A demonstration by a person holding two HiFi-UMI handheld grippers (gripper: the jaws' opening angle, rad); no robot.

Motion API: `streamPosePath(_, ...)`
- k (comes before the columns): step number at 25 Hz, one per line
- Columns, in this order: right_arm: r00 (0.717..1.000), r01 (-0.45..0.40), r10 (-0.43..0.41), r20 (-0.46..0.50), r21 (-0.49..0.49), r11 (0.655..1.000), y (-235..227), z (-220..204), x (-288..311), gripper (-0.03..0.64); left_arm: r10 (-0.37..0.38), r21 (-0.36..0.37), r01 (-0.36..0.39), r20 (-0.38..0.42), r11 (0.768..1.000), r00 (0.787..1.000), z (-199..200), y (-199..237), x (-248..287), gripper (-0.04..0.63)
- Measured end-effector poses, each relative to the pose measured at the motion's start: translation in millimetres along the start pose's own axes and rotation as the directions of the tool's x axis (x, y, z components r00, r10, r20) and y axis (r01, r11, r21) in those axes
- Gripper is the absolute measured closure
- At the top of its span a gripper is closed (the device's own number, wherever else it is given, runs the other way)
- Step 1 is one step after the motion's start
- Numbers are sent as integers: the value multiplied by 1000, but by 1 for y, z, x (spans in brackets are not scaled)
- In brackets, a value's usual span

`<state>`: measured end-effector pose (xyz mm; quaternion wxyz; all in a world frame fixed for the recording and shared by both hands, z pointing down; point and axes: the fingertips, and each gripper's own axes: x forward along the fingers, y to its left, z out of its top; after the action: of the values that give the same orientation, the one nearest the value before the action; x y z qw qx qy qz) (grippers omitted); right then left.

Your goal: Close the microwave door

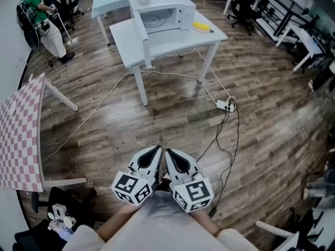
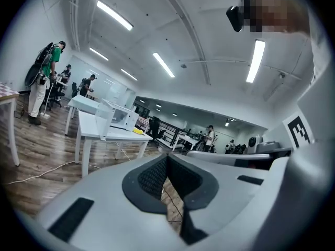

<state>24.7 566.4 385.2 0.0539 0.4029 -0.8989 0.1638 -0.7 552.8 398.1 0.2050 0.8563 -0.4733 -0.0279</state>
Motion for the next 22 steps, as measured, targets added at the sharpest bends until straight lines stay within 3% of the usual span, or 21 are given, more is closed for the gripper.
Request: streamPosePath(22, 991, -21, 26, -128, 35, 999, -29, -8, 64, 594, 4, -78, -8, -50, 997, 999, 9, 52, 46, 578)
